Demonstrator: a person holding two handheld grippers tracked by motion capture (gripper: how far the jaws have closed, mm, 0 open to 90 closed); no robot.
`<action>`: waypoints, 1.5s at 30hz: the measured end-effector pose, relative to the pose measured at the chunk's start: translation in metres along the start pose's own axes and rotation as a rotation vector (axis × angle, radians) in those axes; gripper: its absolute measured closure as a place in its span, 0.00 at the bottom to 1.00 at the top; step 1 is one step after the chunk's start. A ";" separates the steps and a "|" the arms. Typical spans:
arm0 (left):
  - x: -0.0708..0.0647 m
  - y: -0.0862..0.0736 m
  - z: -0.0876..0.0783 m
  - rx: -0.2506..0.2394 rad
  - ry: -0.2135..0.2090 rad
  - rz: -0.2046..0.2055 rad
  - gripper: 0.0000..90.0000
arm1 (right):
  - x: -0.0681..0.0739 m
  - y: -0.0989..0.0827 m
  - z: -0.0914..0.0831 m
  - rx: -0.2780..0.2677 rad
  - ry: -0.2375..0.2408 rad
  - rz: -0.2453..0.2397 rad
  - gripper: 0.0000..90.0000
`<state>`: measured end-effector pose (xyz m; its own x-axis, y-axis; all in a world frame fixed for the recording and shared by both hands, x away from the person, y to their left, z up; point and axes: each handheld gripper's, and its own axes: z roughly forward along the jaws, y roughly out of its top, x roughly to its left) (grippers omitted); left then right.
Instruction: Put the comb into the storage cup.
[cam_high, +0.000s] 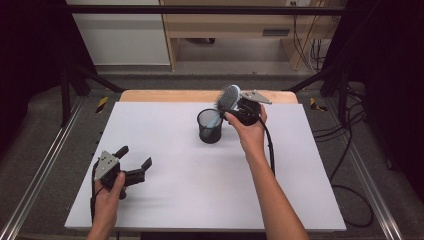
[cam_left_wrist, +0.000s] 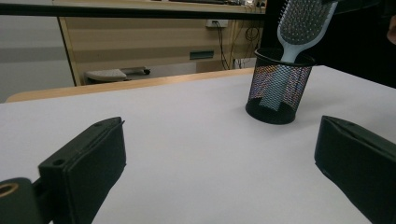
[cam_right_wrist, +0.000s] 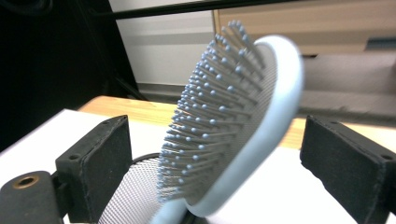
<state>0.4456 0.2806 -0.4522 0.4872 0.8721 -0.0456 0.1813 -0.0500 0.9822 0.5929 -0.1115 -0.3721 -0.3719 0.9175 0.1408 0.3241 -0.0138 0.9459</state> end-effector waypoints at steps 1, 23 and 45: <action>0.000 0.000 0.000 0.000 0.000 0.000 0.02 | -0.001 0.001 -0.003 0.000 -0.006 -0.011 0.08; 0.007 0.003 -0.012 -0.021 0.023 -0.030 0.02 | -0.021 0.013 -0.070 -0.042 0.071 -0.079 0.04; 0.014 0.007 -0.049 -0.055 0.029 0.011 0.01 | -0.080 -0.016 -0.154 -0.193 0.070 -0.108 0.05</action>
<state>0.4116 0.3164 -0.4372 0.4635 0.8856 -0.0304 0.1281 -0.0331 0.9912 0.4834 -0.2459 -0.3537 -0.4567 0.8882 0.0496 0.1098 0.0010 0.9940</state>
